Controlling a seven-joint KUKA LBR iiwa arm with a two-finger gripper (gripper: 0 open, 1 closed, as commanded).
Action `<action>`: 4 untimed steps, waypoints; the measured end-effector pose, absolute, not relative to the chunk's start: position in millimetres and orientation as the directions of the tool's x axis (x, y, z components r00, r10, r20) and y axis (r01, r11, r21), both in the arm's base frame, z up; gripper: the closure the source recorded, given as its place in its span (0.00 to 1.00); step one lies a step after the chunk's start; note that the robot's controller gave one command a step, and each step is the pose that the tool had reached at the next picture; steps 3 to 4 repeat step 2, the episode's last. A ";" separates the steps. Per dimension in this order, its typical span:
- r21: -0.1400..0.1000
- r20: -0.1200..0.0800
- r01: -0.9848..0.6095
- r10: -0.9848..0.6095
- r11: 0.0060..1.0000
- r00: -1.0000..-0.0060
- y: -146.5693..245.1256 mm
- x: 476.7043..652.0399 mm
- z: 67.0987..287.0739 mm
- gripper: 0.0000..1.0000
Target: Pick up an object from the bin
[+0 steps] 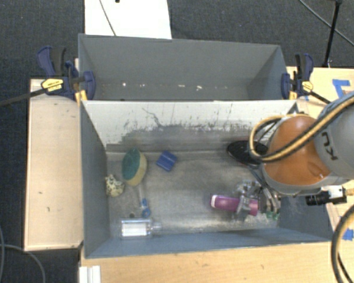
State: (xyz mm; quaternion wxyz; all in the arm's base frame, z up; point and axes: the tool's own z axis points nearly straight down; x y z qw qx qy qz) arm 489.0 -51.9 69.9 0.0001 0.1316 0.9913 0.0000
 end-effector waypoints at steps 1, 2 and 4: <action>0.002 -0.008 0.262 0.262 0.965 -0.965 -39.3 484.8 190.6 1.00; 0.002 -0.012 0.180 0.180 0.984 -0.984 -7.9 504.4 377.1 1.00; 0.002 -0.012 0.180 0.180 0.984 -0.984 -7.9 504.4 377.1 1.00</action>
Offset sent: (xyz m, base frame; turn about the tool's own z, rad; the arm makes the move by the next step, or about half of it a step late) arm -0.0060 0.0123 0.1166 0.0068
